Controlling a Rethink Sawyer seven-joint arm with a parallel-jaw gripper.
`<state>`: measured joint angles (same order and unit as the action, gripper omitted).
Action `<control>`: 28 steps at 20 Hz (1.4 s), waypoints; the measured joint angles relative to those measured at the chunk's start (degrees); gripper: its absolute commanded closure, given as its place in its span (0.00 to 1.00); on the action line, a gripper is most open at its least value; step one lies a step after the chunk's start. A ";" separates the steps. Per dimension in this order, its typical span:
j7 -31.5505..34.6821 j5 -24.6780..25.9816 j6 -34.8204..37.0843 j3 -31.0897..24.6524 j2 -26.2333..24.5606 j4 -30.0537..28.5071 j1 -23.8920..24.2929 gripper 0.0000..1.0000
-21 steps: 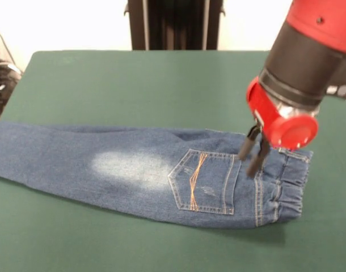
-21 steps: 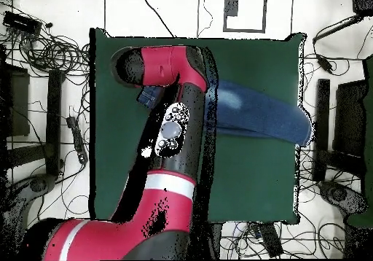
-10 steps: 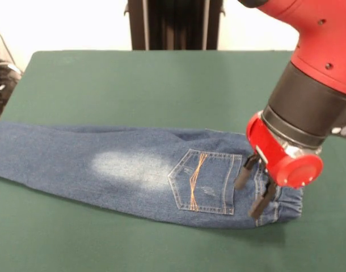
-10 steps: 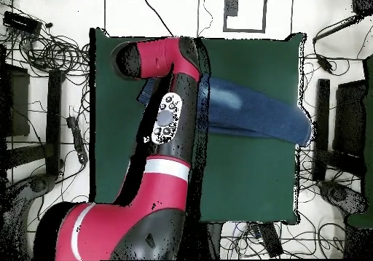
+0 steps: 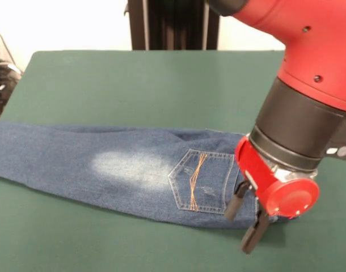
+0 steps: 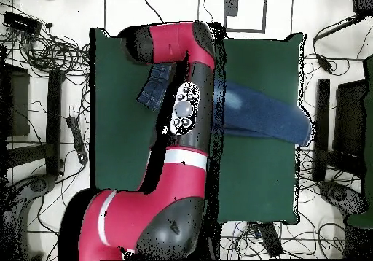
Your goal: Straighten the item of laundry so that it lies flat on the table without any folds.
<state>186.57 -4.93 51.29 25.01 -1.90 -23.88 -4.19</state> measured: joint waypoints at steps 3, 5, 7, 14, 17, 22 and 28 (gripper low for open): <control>0.00 -2.24 3.84 -0.23 -0.28 1.86 1.51 0.00; 0.00 -3.35 6.50 -0.33 -0.29 2.17 1.97 0.00; 0.00 -4.30 9.11 -0.39 -0.32 2.32 2.21 0.00; 0.00 -7.86 20.13 -1.19 -1.48 3.54 2.36 0.00; 0.00 -9.11 21.08 -1.83 -1.96 3.75 2.36 0.00; 0.00 -10.23 21.07 -2.79 -3.60 5.19 2.36 0.00; 0.00 -11.18 21.08 -3.79 -5.46 6.76 1.96 0.00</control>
<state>186.57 -16.11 72.37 21.22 -7.35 -17.12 -2.23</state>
